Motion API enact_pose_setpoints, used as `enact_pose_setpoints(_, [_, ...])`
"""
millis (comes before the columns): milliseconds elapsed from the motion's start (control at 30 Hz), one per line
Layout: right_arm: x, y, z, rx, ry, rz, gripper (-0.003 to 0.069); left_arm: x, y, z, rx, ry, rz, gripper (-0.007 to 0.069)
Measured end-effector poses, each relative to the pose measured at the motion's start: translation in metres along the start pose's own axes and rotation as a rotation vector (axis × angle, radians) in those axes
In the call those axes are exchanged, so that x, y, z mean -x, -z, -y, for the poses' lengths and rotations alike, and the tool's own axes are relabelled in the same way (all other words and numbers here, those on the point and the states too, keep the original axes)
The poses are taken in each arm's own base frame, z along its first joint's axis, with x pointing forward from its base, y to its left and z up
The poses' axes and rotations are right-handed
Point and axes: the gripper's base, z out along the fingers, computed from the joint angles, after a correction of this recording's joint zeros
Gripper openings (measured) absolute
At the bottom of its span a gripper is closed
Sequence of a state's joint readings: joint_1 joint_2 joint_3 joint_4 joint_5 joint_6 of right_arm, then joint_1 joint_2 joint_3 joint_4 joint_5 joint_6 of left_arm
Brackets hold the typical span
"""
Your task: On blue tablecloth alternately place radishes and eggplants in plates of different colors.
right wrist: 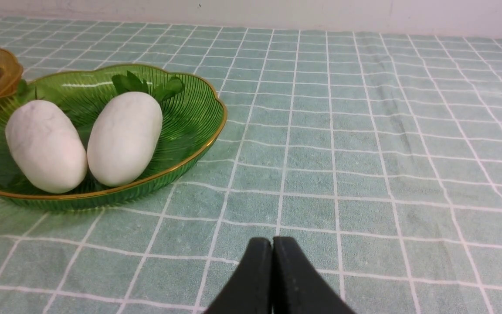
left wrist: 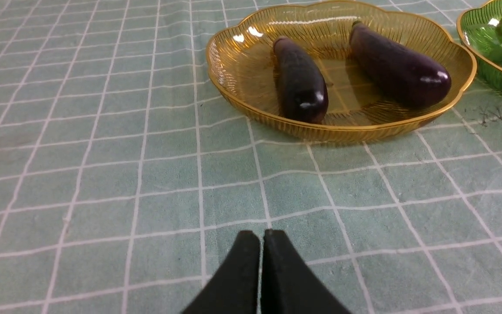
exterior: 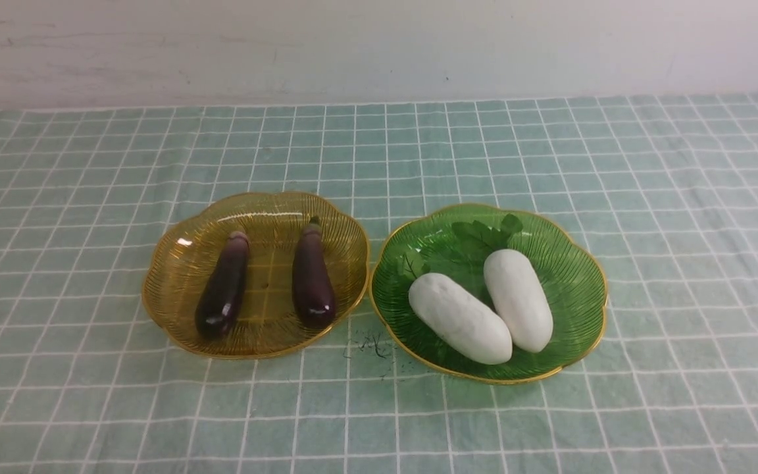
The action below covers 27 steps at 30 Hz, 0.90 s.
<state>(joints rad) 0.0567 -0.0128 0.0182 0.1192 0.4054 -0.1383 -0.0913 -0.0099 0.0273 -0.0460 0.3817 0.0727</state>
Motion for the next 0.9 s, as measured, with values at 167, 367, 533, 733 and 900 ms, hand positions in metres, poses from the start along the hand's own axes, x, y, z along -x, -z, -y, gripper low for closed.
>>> enact_pose_setpoints(167, [0.0, 0.0, 0.0, 0.0, 0.0, 0.0, -0.0015, 0.0, 0.0, 0.0, 0.0, 0.0, 0.0, -0.0008])
enact_pose_setpoints(367, [0.0, 0.0, 0.0, 0.0, 0.0, 0.0, -0.0015, 0.0, 0.0, -0.0013, 0.025, 0.031, 0.0, -0.0008])
enact_pose_setpoints(533, [0.0, 0.0, 0.0, 0.0, 0.0, 0.0, -0.0015, -0.0001, 0.0, -0.0015, 0.03, 0.052, -0.001, -0.0008])
enact_pose_setpoints(733, [0.0, 0.0, 0.0, 0.0, 0.0, 0.0, -0.0015, -0.0001, 0.0, -0.0016, 0.031, 0.054, -0.001, -0.0008])
enact_pose_setpoints(900, [0.0, 0.0, 0.0, 0.0, 0.0, 0.0, -0.0015, -0.0001, 0.0, -0.0016, 0.031, 0.054, -0.001, -0.0008])
